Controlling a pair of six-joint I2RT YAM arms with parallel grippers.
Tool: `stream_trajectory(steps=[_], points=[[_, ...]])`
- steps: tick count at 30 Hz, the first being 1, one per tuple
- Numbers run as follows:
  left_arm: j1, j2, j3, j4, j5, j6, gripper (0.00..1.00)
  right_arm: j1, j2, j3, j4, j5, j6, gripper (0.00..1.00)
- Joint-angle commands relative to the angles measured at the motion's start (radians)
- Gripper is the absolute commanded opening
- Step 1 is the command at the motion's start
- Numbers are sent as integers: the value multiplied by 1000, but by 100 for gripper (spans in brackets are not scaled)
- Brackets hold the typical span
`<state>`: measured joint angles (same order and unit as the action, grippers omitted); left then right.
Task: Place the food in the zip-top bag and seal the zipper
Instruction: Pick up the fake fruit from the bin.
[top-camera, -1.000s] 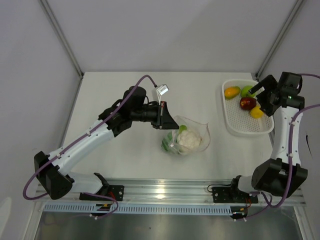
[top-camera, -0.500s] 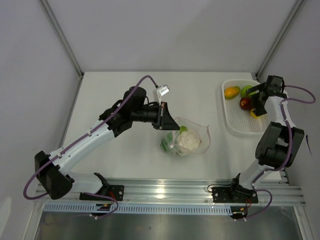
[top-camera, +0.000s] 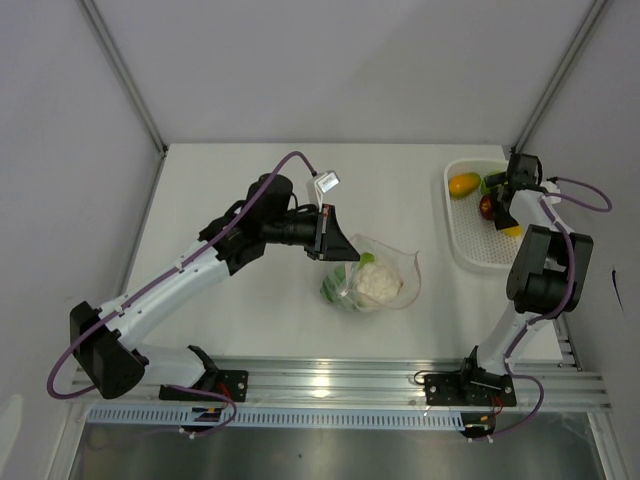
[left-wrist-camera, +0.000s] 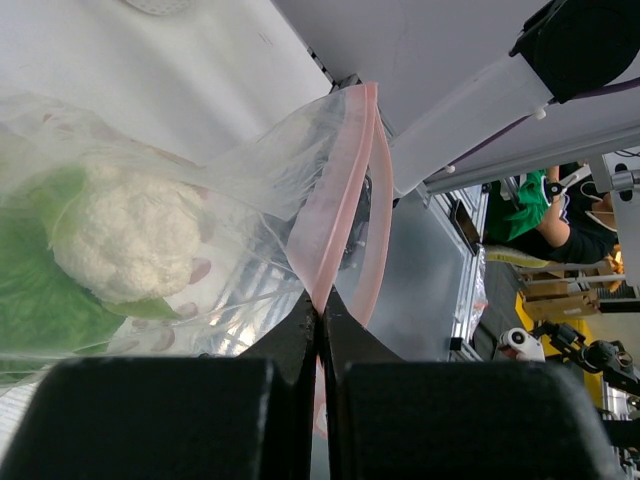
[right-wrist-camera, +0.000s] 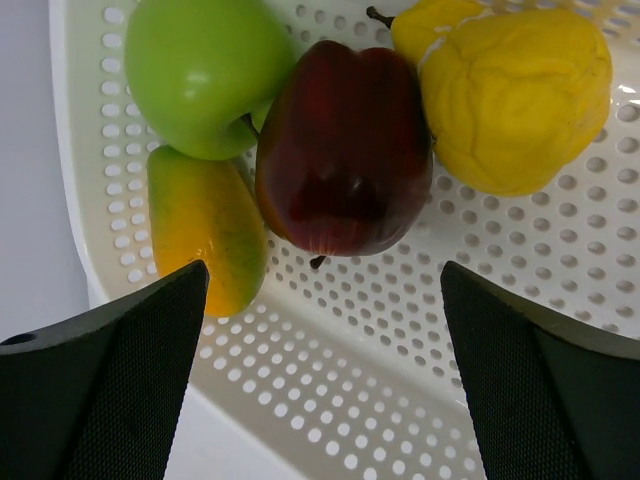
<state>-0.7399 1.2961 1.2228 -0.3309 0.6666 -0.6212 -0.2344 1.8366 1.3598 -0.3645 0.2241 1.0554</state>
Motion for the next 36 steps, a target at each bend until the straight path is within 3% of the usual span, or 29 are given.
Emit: stream_trajectory(steps=[1, 15, 27, 36], points=[[8, -12, 9, 41, 31, 2, 1, 7, 16, 7, 36, 84, 58, 99], [7, 12, 40, 27, 39, 2, 0, 21, 141, 68, 73, 144, 31, 99], [8, 45, 49, 26, 37, -5, 1, 23, 207, 87, 90, 185, 8, 89], [7, 48, 44, 29, 34, -11, 1, 14, 208, 81, 95, 204, -57, 93]])
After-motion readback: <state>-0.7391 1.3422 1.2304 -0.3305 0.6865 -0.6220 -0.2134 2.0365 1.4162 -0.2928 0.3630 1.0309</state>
